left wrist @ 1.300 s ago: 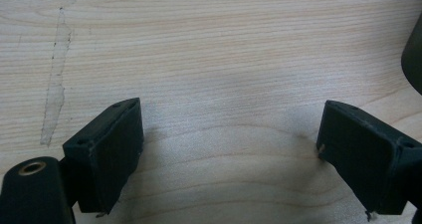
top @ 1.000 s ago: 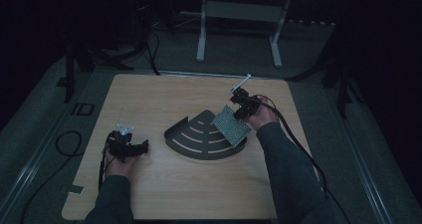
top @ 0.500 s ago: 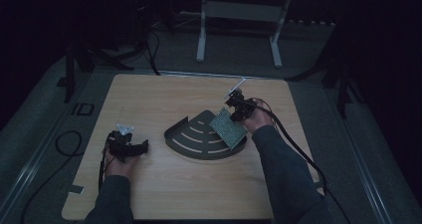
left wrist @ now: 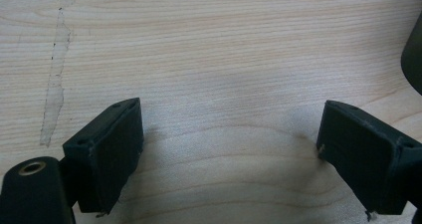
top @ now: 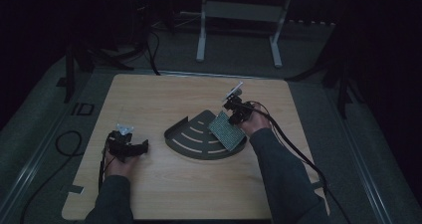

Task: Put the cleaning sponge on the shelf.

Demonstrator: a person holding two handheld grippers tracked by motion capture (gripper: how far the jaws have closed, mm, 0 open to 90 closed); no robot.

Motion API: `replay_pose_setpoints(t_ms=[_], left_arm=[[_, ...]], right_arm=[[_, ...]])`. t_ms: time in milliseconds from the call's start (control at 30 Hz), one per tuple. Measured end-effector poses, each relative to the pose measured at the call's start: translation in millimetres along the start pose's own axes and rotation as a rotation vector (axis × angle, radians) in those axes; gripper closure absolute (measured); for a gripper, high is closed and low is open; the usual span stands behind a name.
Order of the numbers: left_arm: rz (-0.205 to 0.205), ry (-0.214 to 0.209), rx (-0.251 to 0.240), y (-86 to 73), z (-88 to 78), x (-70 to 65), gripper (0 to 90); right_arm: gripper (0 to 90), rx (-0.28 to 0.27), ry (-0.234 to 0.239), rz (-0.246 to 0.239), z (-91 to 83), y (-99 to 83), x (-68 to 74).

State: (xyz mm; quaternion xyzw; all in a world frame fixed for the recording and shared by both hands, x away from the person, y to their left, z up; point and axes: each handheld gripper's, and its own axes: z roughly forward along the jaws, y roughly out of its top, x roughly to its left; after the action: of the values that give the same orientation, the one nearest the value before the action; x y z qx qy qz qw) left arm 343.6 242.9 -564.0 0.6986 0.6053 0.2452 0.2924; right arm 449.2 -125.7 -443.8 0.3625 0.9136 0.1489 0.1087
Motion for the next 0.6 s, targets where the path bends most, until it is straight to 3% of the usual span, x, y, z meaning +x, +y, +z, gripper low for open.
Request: replay_pose_setpoints(t_ms=[600], left_arm=[[0.000, 0.000, 0.000, 0.0, 0.0, 0.0, 11.5]], right_arm=[[89.5, 0.022, -0.003, 0.003, 7.9, -6.2, -0.6]])
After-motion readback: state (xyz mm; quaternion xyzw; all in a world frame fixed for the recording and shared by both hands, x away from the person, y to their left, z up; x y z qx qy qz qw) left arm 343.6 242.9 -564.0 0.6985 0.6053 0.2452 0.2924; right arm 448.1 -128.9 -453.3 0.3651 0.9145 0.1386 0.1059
